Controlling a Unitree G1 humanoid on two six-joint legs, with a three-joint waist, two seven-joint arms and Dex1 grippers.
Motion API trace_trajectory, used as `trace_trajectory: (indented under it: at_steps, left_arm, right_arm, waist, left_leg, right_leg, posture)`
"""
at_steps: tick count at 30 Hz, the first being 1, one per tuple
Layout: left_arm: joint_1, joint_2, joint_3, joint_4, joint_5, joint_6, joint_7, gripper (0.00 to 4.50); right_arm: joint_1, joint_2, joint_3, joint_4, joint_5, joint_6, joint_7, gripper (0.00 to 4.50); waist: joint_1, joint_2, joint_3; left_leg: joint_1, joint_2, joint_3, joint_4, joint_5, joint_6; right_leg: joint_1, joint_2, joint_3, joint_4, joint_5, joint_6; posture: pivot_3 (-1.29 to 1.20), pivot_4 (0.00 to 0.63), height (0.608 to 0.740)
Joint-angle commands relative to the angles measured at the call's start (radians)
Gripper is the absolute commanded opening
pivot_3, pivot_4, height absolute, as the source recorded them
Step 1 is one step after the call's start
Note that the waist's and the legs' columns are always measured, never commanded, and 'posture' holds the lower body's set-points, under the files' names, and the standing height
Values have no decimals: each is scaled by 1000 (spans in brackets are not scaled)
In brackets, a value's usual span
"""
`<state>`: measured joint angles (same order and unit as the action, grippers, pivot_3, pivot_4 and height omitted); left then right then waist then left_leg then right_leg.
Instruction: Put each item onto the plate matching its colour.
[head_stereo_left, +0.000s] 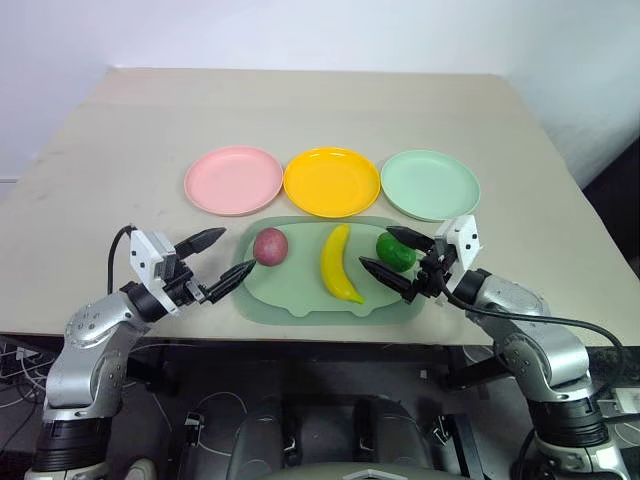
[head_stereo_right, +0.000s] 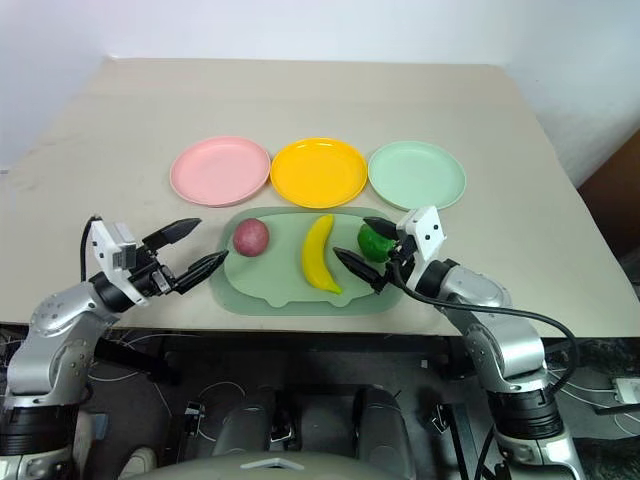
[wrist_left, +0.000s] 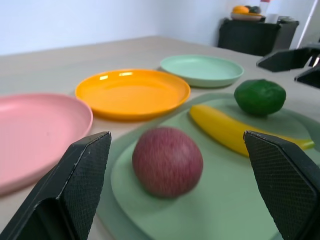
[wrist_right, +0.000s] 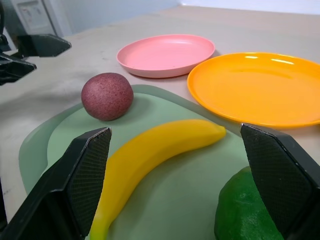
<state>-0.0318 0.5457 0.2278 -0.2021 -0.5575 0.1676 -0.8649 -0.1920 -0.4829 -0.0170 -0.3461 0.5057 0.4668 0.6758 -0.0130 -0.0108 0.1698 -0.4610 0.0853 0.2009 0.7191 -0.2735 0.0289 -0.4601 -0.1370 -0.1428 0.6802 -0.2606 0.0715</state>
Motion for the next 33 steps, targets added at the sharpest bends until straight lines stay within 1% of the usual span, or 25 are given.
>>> trace_trajectory:
  at_steps: [1,10,13,17,21,26,31,33]
  left_arm:
    - [4,4,30,-52,-13,-15,9,4444]
    - [30,8,28,-55,-14,-18,-1,4444]
    - [6,8,17,-36,-11,-20,-9,4444]
    - [-24,4,8,-35,-7,-8,-1,4444]
    - [-20,9,8,-50,-13,3,-2,4444]
    - [0,22,31,-36,-13,-12,-18,4444]
    - [14,11,25,-43,-5,-20,-8,4444]
    - [13,7,20,-47,-2,-20,-1,4444]
  right_arm:
    - [-33,0,-21,-4,14,-14,13,4364]
    - [-56,8,-19,28,1,-25,15,4364]
    - [-63,11,-29,51,-12,-18,-10,4364]
    - [-99,15,-27,115,-65,-38,-56,4364]
    - [-130,-3,-50,163,-66,-40,-44,4364]
    - [-152,-61,5,208,-90,57,2,4364]
    - [-179,-69,5,216,-69,162,13,4364]
    - [-187,-59,4,219,-75,166,14,4364]
  waist:
    - [0,0,0]
    - [0,0,0]
    - [0,0,0]
    - [-1,0,0]
    - [-2,0,0]
    - [-2,0,0]
    - [-3,0,0]
    - [-2,0,0]
  left_leg:
    - [0,0,0,0,0,0]
    - [0,0,0,0,0,0]
    - [0,0,0,0,0,0]
    - [0,0,0,0,0,0]
    - [0,0,1,0,0,0]
    - [0,0,1,0,0,0]
    - [0,0,1,0,0,0]
    - [0,0,1,0,0,0]
  right_leg:
    - [0,0,0,0,0,0]
    - [0,0,0,0,0,0]
    - [0,0,0,0,0,0]
    - [0,0,0,0,0,0]
    - [0,1,0,0,0,0]
    - [0,1,0,0,0,0]
    - [0,1,0,0,0,0]
    - [-1,0,0,0,0,0]
  posture:
    - [0,150,695]
    - [0,150,695]
    - [0,150,695]
    - [0,150,695]
    - [0,150,695]
    - [0,150,695]
    - [0,150,695]
    - [0,150,695]
